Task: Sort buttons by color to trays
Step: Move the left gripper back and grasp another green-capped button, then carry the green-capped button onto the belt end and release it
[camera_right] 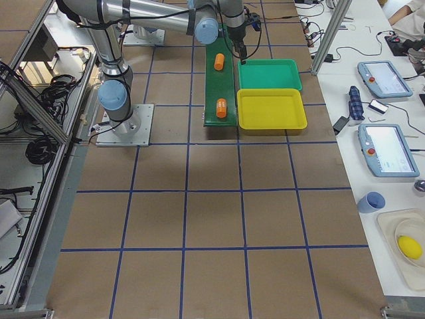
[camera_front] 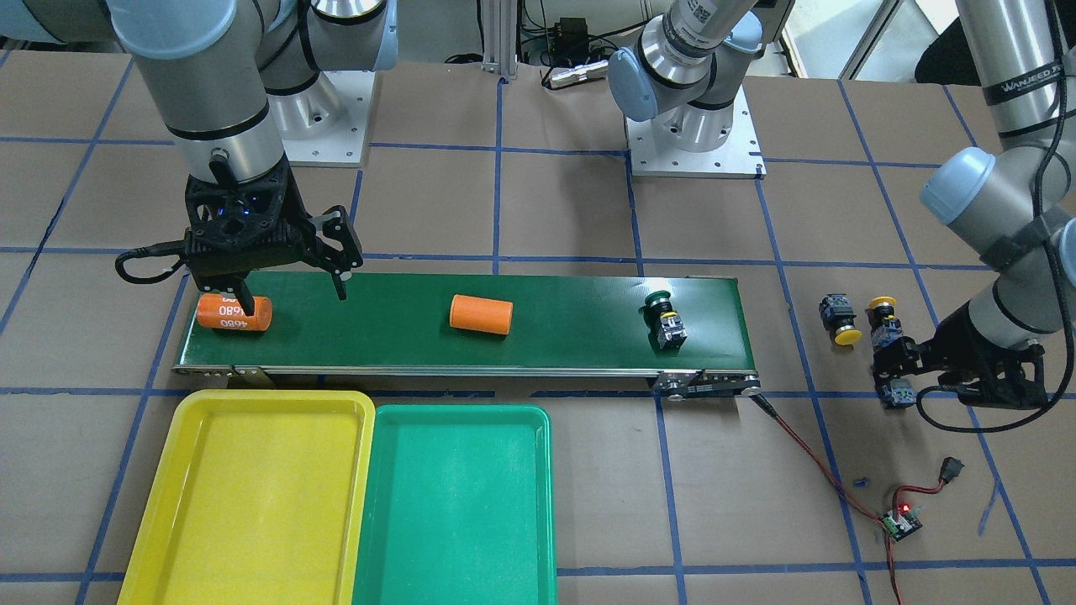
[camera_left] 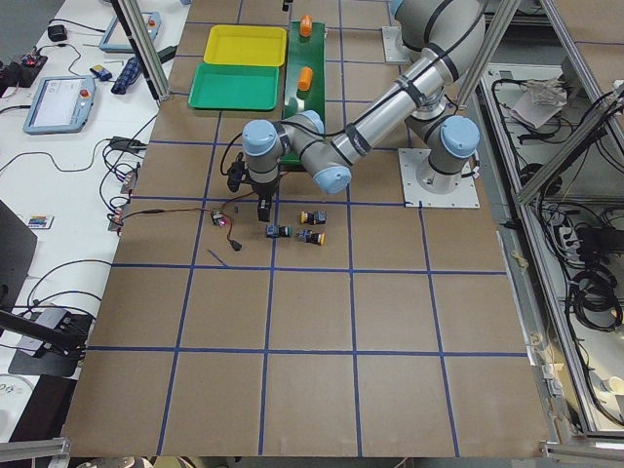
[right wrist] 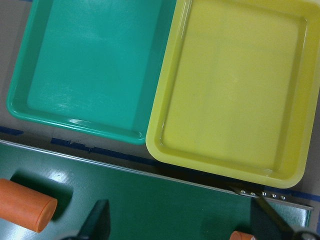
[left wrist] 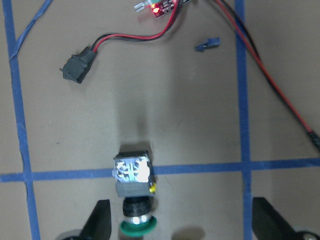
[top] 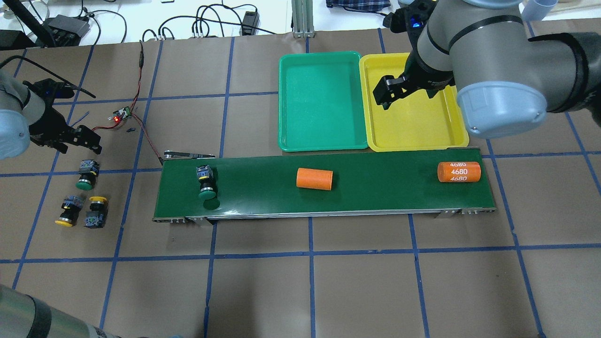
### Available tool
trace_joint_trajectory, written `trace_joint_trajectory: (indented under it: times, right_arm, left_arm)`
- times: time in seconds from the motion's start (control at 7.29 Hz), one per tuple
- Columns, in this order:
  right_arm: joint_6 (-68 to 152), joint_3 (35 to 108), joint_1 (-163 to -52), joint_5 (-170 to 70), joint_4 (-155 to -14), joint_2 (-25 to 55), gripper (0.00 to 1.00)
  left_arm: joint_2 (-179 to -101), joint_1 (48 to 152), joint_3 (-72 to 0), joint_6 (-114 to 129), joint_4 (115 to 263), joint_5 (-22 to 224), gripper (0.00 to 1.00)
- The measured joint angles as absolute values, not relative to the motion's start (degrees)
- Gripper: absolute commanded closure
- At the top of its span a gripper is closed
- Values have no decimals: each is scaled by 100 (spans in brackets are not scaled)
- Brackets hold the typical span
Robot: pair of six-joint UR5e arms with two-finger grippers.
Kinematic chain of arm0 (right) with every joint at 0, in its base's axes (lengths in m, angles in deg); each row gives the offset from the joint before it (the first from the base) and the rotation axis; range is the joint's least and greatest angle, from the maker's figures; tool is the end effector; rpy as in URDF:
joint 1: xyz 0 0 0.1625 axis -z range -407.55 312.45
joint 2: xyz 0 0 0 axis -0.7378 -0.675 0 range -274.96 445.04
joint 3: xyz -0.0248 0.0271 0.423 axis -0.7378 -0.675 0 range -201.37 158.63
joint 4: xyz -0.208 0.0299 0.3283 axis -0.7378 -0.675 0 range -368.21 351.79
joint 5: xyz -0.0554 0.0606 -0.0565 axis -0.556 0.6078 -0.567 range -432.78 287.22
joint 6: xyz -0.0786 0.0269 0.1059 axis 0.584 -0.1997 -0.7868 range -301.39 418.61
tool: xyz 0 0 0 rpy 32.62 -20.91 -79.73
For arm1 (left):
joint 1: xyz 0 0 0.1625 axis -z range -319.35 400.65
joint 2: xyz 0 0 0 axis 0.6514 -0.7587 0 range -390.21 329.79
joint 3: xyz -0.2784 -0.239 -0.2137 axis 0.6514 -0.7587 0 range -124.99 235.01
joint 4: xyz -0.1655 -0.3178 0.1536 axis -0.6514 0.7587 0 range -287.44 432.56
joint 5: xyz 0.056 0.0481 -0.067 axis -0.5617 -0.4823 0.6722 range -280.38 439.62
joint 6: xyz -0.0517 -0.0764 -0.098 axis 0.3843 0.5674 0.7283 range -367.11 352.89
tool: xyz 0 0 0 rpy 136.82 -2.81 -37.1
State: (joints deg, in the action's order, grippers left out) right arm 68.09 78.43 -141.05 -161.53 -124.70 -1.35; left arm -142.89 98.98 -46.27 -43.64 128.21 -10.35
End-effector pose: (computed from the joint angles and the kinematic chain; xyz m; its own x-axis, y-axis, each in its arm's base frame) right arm 0.1672 -0.5013 0.3928 -0.9742 -0.2253 0.0164 -0.2230 0.9481 -0.2267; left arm 0.1848 -0.5536 0.2158 -0.9964 0.0845 -0.0037 0.0846 0.9964 -0.0059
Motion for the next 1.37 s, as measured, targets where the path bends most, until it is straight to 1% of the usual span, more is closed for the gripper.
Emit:
trace_joint_trajectory:
  times: [0.41,0.55,0.69,0.96,1.37]
  right_arm:
    - [6845,7836,-14095,-16147,-12488,-109,0]
    - [6853,7833,-14092,-16146,-12494,-104,0]
    - [6859,7832,-14091,-16147,-12506,-97,0]
    - [6854,7830,-14089,-16153,-12546,-71,0]
    - [6814,7795,-14089,-16141,-12535,-106,0]
  left_arm:
    - [-14854,9779,-4588,-4558,12418,-1121,0]
    - [-14970,9720,-4583,-4563,12355,-1127,70]
    - [-15046,9691,-4581,-4563,12324,-1137,100]
    - [-15067,9684,-4591,-4561,12370,-1150,100]
    - [-14890,9702,-4588,-4620,12545,-1111,100]
